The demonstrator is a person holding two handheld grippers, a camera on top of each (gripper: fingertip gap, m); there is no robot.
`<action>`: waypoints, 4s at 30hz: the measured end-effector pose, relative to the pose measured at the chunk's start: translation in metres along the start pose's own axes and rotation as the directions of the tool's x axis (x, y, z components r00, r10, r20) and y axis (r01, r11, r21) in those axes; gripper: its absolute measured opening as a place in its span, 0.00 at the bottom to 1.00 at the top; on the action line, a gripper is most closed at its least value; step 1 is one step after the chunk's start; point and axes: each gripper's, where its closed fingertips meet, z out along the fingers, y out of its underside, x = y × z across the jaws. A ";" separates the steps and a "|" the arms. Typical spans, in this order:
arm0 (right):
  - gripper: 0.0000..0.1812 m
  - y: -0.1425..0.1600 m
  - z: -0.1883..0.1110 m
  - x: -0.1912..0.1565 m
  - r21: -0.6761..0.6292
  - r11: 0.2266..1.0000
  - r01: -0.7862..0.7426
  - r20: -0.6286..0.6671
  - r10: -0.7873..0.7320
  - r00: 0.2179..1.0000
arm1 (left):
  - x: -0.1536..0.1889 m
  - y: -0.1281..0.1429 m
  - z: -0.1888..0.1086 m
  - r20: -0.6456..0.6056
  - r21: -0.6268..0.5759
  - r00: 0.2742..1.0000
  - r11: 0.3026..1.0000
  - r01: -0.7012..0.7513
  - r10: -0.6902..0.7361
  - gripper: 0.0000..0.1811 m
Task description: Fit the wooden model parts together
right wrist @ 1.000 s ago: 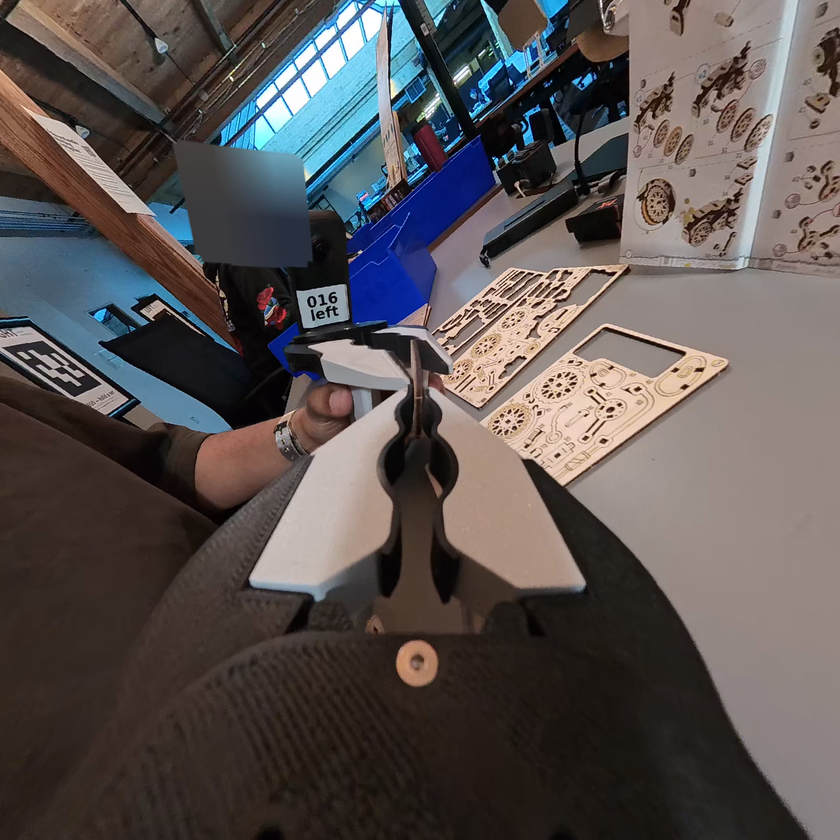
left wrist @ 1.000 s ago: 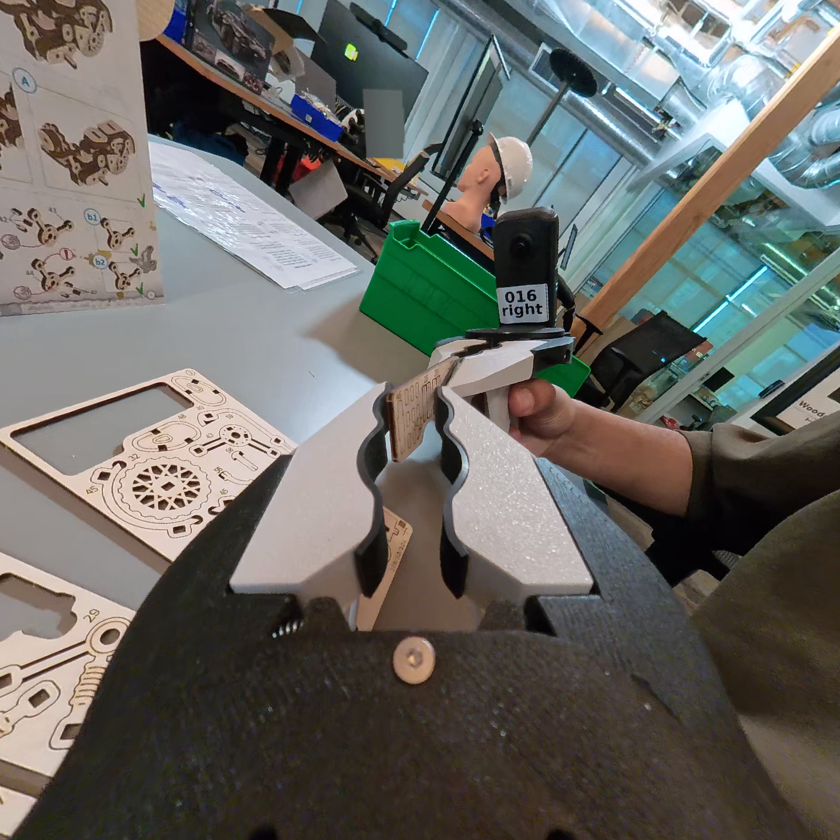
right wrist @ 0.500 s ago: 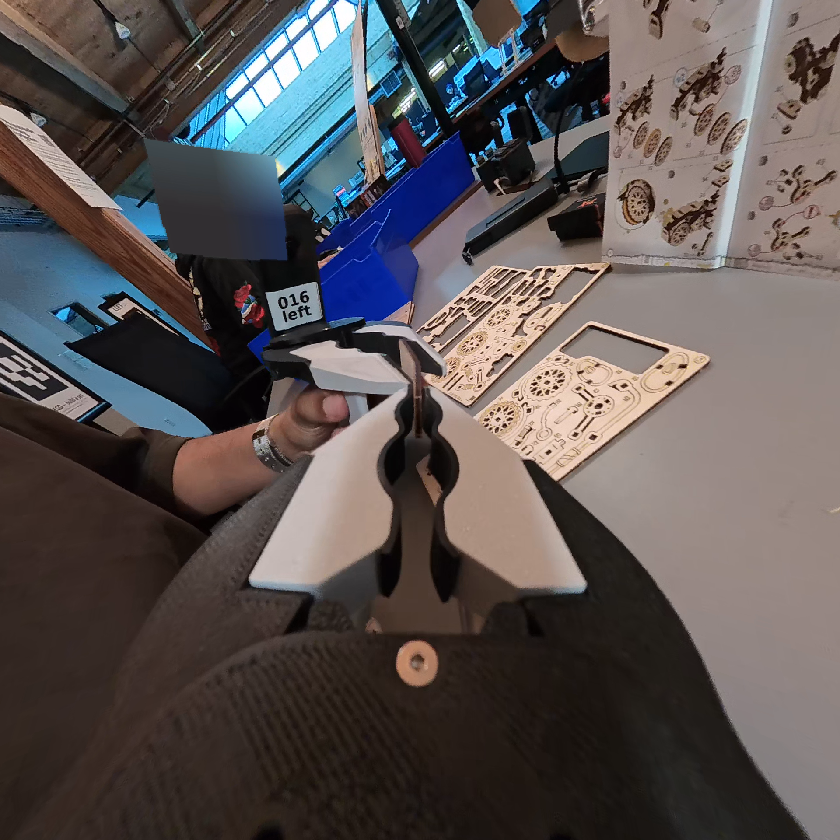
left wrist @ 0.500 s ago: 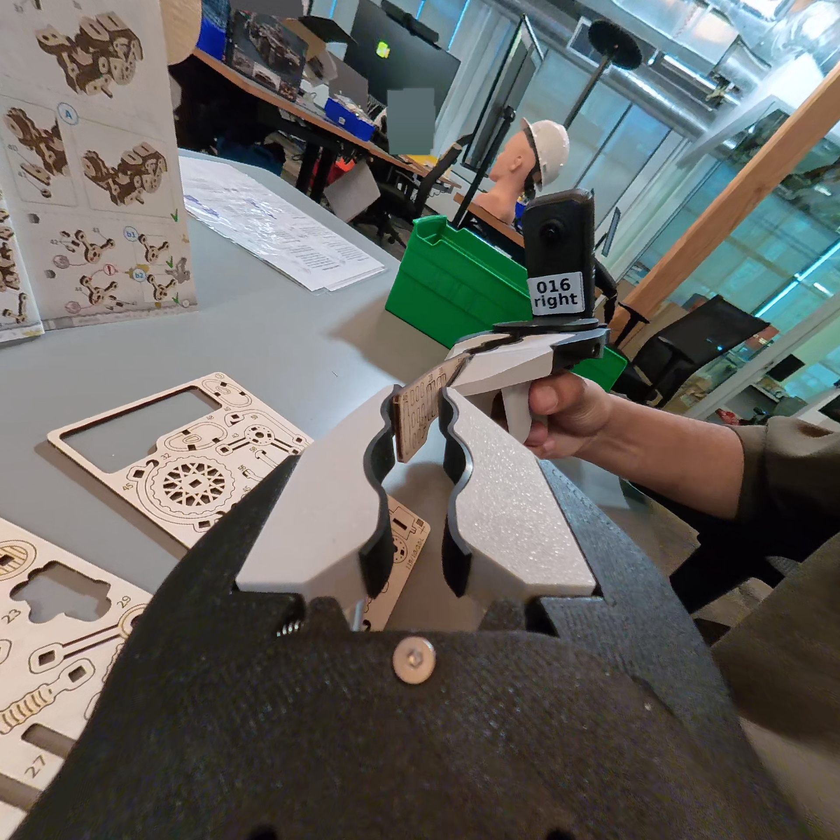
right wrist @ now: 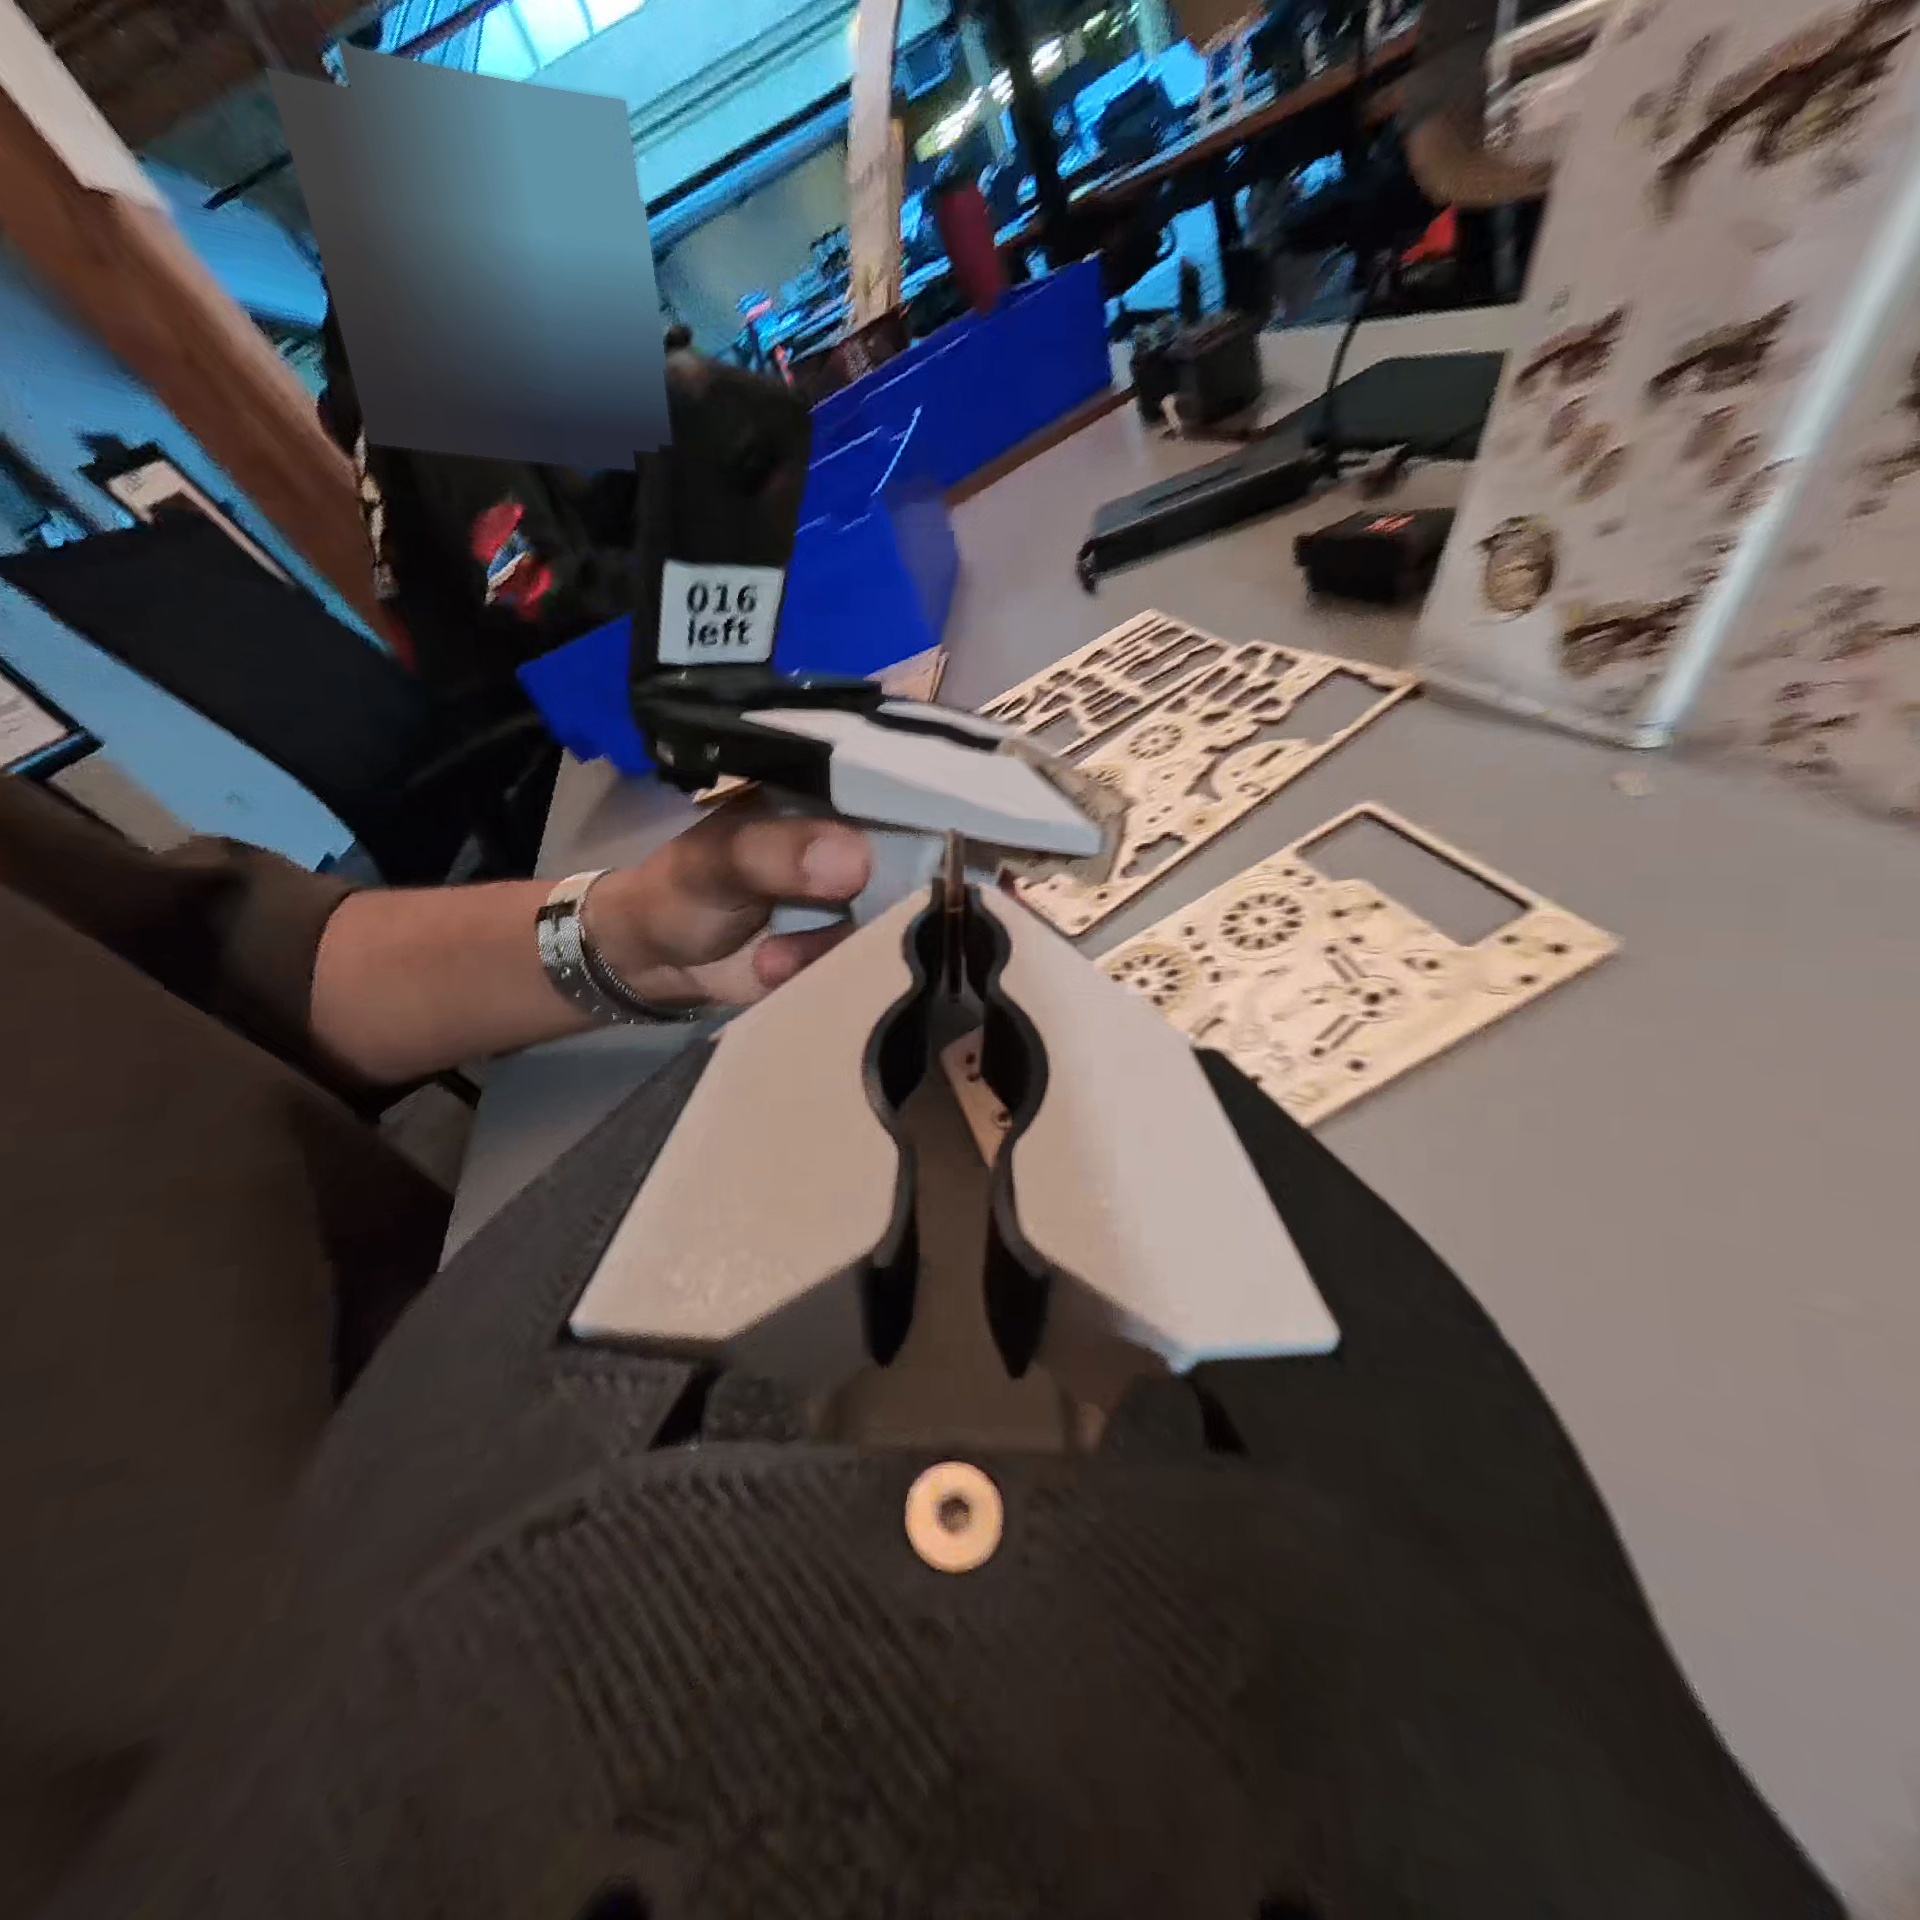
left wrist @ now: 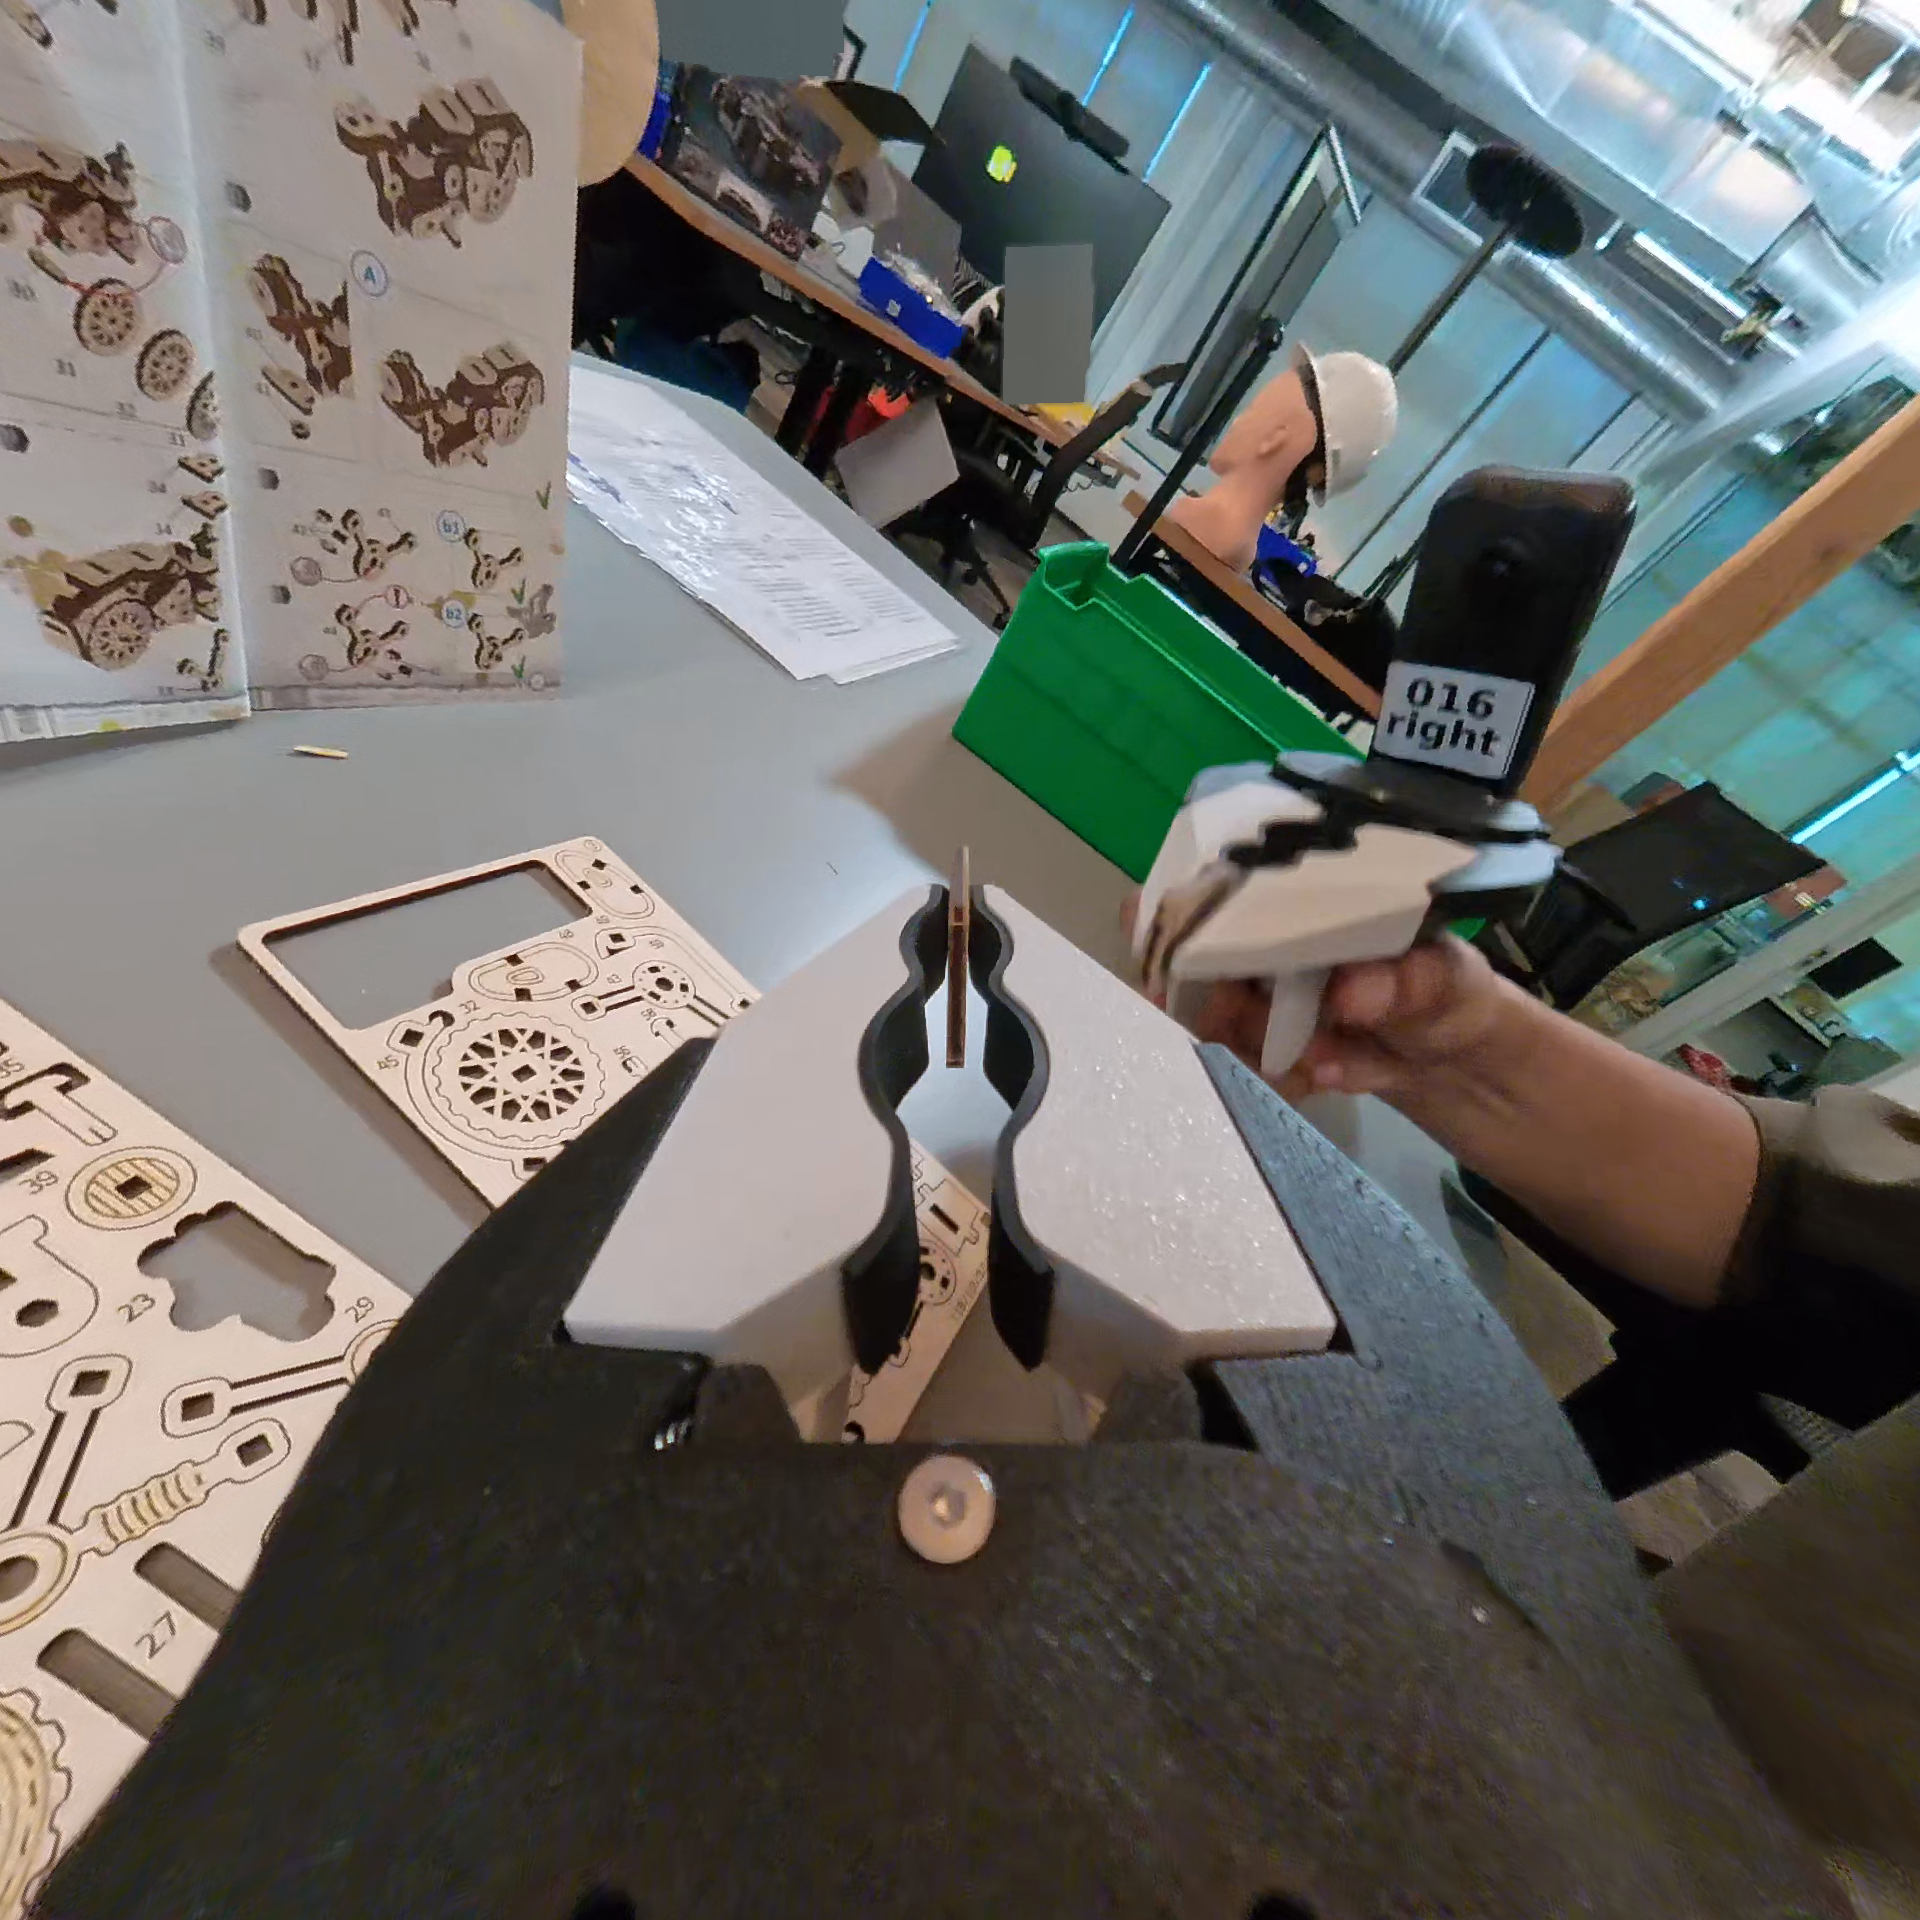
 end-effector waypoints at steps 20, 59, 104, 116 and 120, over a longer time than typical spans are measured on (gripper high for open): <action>0.00 -0.007 -0.019 0.018 0.085 0.939 -0.334 0.189 0.314 0.930 | 0.015 0.011 0.001 -0.231 -0.062 0.948 0.975 0.212 -0.221 0.00; 0.00 0.012 -0.012 0.019 0.002 0.906 -0.423 0.223 0.411 0.884 | 0.023 0.013 -0.003 -0.372 -0.164 0.843 0.921 0.353 -0.389 0.00; 0.00 -0.047 0.086 -0.070 -0.018 0.992 -0.126 0.440 0.121 0.890 | -0.009 -0.056 -0.235 0.102 0.549 0.984 0.833 0.065 -0.144 0.00; 0.00 -0.068 0.062 -0.077 0.066 0.991 -0.116 0.466 0.072 0.882 | 0.015 -0.064 -0.213 -0.155 0.545 0.979 0.815 0.196 -0.131 0.00; 0.00 -0.070 0.053 -0.062 0.087 0.981 -0.173 0.452 0.116 0.884 | 0.015 -0.063 -0.200 -0.172 0.522 0.977 0.830 0.197 -0.123 0.00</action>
